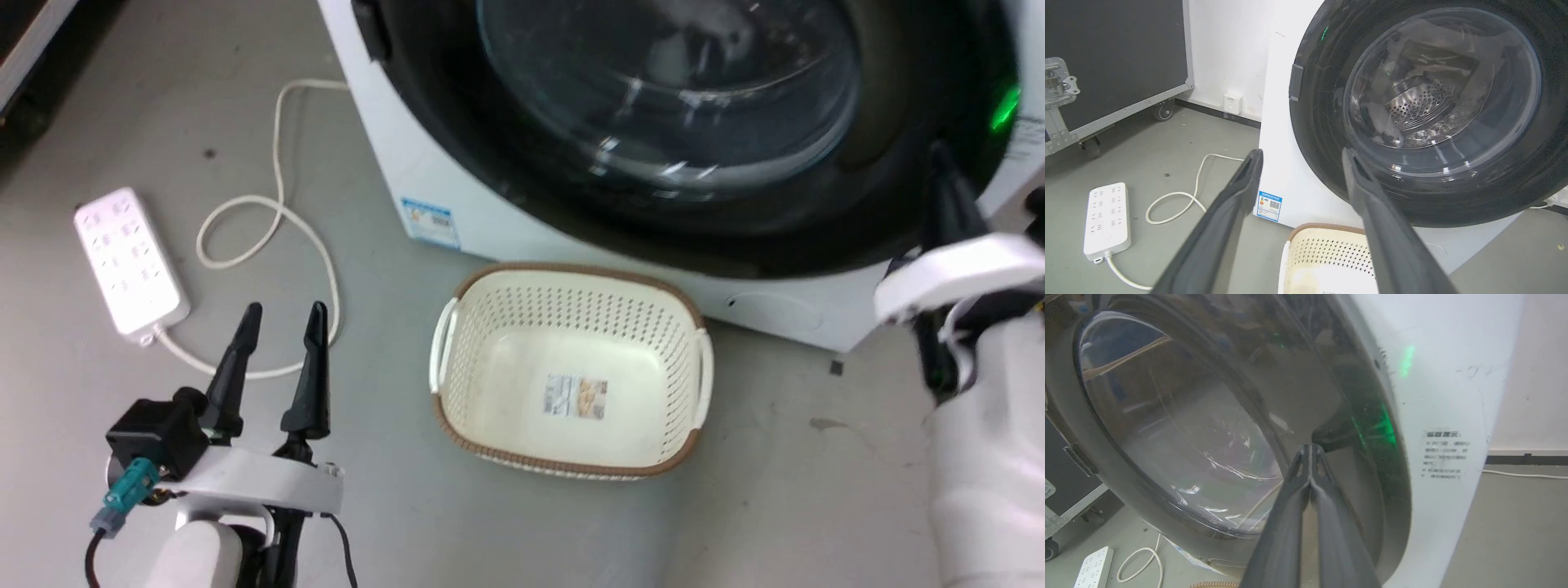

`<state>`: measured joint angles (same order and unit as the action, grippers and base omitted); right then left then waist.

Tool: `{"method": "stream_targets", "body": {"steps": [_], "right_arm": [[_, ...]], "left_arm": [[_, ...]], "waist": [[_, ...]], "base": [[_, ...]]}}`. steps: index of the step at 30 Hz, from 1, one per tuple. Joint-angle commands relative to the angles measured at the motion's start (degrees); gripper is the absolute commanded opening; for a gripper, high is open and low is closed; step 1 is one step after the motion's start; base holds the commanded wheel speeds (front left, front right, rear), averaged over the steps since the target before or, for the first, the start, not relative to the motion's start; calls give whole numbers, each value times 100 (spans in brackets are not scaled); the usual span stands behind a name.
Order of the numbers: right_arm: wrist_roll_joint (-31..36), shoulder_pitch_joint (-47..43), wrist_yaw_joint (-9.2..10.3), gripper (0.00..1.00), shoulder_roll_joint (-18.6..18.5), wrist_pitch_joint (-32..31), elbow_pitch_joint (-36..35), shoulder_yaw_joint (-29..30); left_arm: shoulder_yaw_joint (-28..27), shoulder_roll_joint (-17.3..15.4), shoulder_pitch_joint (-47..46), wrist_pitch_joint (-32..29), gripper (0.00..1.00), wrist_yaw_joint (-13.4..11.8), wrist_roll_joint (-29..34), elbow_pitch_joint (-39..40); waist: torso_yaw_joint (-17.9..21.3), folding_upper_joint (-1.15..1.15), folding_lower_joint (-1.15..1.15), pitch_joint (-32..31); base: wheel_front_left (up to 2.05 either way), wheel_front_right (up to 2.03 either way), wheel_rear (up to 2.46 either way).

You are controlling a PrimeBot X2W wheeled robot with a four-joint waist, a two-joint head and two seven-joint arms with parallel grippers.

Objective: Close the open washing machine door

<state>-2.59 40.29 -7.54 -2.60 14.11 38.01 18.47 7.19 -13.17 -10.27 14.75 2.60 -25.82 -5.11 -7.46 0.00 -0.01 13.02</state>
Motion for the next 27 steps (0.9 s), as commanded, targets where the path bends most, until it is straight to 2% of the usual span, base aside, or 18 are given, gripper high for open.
{"method": "stream_targets", "body": {"steps": [1,9,14,18,19,27], "right_arm": [[102,223,5,0,-28,50,49,124],[320,774,5,0,-28,84,170,684],[-57,494,5,0,-28,87,-463,424],[-281,-240,5,0,-28,87,-1349,118],[-357,-954,5,0,-28,88,-1909,-99],[-219,-2845,5,0,-28,-185,-2810,-707]], "left_arm": [[-33,20,-83,25,100,40,47,10],[-148,80,-156,25,100,157,148,-68],[-292,113,-79,25,100,178,234,-64],[-446,132,60,25,100,152,326,-53],[-521,156,158,25,100,114,394,-101],[-490,178,306,25,100,-28,655,-333]], "waist": [[-130,0,1,173],[-108,0,1,235],[138,0,1,-84],[459,0,1,-468],[709,0,1,-749],[1330,0,1,-1272]], "base": [[0,0,0],[0,0,0],[0,0,0],[0,0,0],[0,0,0],[0,0,0]]}}
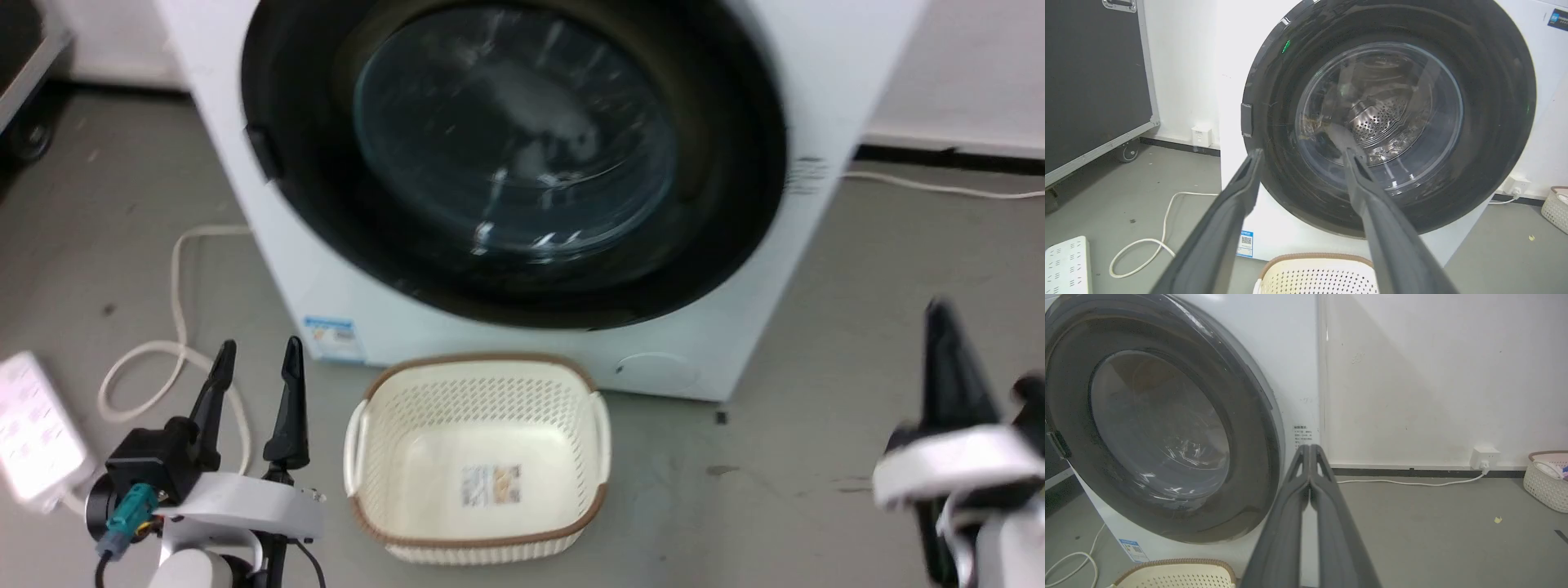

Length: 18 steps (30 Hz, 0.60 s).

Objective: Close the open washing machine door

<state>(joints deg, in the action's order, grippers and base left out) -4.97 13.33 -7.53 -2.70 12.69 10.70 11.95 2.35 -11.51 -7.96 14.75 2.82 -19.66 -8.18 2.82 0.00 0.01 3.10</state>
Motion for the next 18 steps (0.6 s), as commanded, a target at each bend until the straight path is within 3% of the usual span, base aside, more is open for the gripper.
{"method": "stream_targets", "body": {"steps": [1,9,10,11,18], "right_arm": [[49,-333,4,0,-18,-132,-162,-119],[-117,-1432,4,0,-18,-822,-621,-688],[-213,-1547,4,44,-18,-889,-686,-786],[-289,-1633,4,100,-18,-931,-730,-792],[-392,-1727,4,100,-18,-932,-839,-797]], "left_arm": [[11,21,91,25,100,-55,45,-50],[64,116,116,-237,100,-237,-24,-323],[52,135,142,-287,100,-275,-61,-369],[48,148,156,-323,100,-298,-91,-406],[63,152,200,-402,100,-353,-131,-471]], "waist": [[365,0,-1,-310],[602,0,-1,-487],[595,0,-1,-504],[565,0,-1,-519],[483,0,-1,-542]], "base": [[0,0,0],[0,0,0],[0,0,0],[0,0,0],[0,0,0]]}}
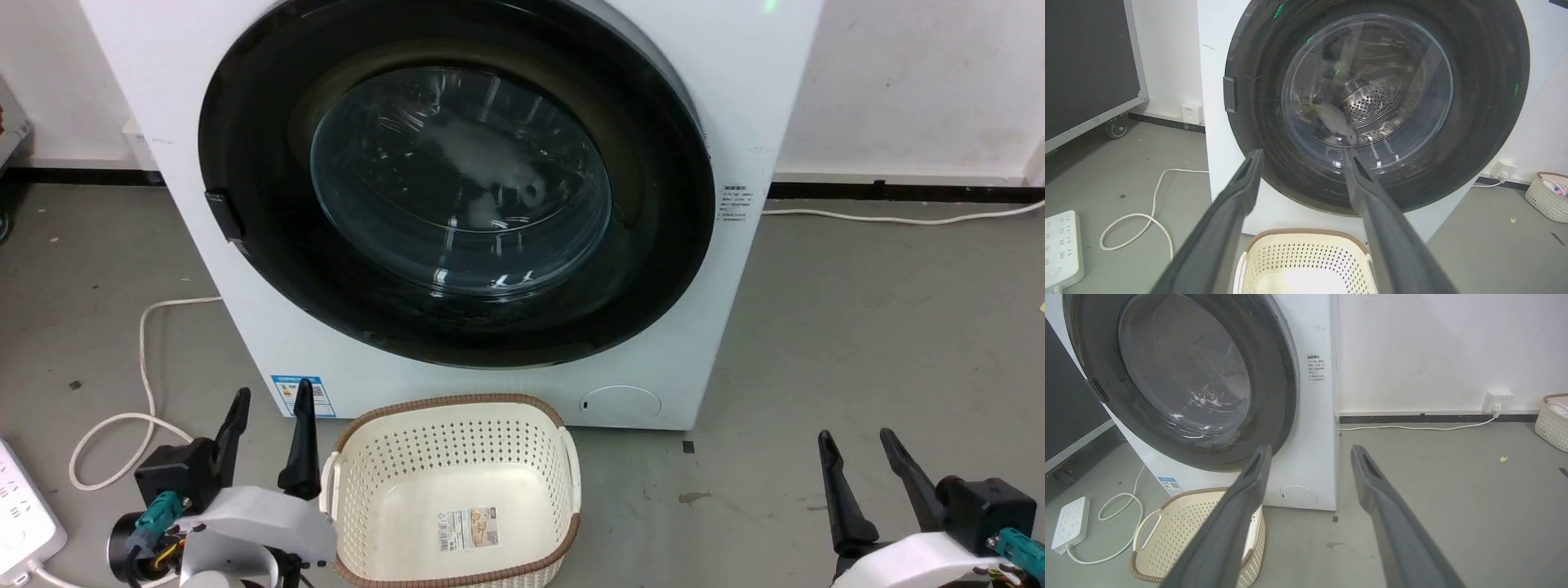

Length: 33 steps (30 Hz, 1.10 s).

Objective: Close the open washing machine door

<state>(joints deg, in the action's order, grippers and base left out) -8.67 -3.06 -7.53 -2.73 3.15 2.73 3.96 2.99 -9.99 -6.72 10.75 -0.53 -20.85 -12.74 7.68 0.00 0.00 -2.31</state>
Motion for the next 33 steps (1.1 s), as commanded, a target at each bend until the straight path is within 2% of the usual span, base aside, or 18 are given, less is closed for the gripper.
{"method": "stream_targets", "body": {"steps": [1,13,28,29,33], "right_arm": [[-27,-90,4,100,-15,27,-51,7],[-46,-19,4,100,-15,61,-57,-49],[-100,60,4,100,-15,125,29,-142],[-103,64,4,0,-15,128,36,-145],[-46,16,0,0,1,95,26,-134]], "left_arm": [[7,-4,81,-18,100,-29,-7,-22],[292,-206,45,-231,100,-169,356,-88],[329,-219,2,-397,100,-262,262,-181],[335,-219,-3,-401,0,-263,257,-183],[330,-181,13,-395,0,-232,305,-161]], "waist": [[-12,0,0,-6],[-59,0,0,9],[-91,0,0,29],[-93,0,0,32],[-97,0,0,34]], "base": [[0,0,0],[0,0,0],[0,0,0],[0,0,0],[0,0,0]]}}
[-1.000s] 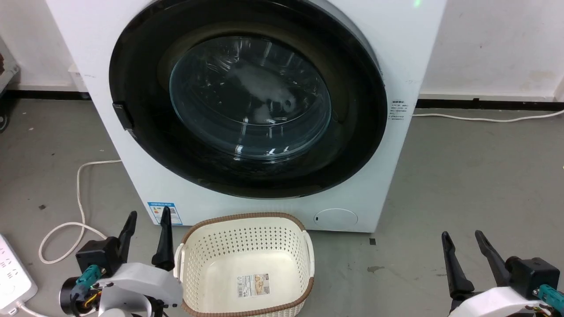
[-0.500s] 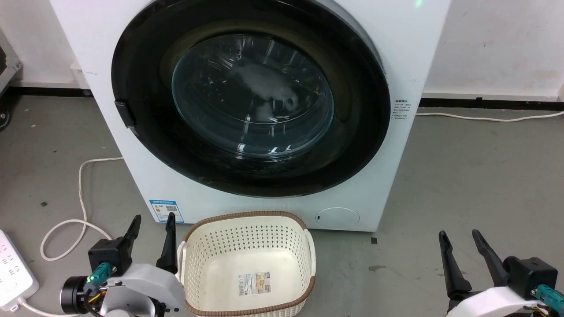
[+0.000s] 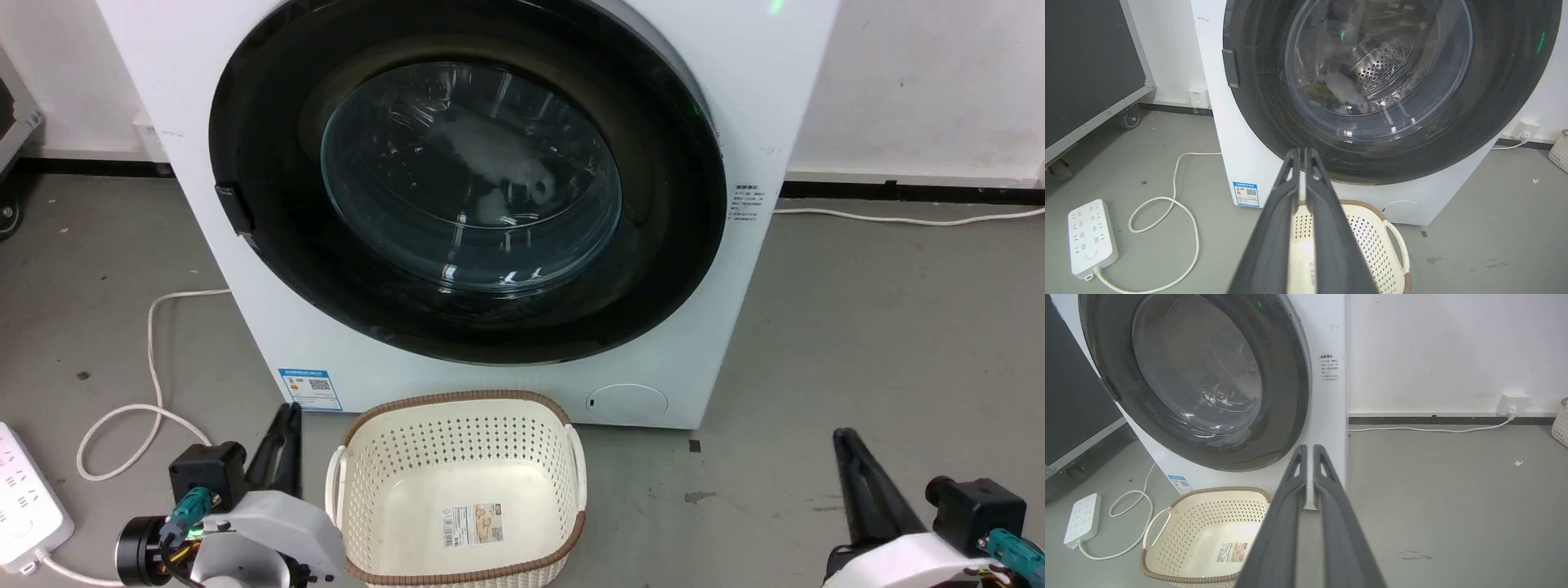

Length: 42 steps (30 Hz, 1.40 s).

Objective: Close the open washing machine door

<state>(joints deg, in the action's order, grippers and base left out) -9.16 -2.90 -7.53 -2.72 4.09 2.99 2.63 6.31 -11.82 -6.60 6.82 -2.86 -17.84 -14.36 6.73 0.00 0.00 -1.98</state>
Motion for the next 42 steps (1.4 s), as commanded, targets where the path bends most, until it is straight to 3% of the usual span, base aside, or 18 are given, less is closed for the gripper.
{"method": "stream_targets", "body": {"steps": [1,42], "right_arm": [[3,1,0,0,0,-2,-1,0],[302,96,1,0,-5,-136,-99,-86]], "left_arm": [[0,4,2,-2,0,1,6,3],[-207,296,218,-225,0,95,590,474]], "waist": [[-2,0,0,1],[-222,0,0,65]], "base": [[0,0,0],[0,0,0]]}}
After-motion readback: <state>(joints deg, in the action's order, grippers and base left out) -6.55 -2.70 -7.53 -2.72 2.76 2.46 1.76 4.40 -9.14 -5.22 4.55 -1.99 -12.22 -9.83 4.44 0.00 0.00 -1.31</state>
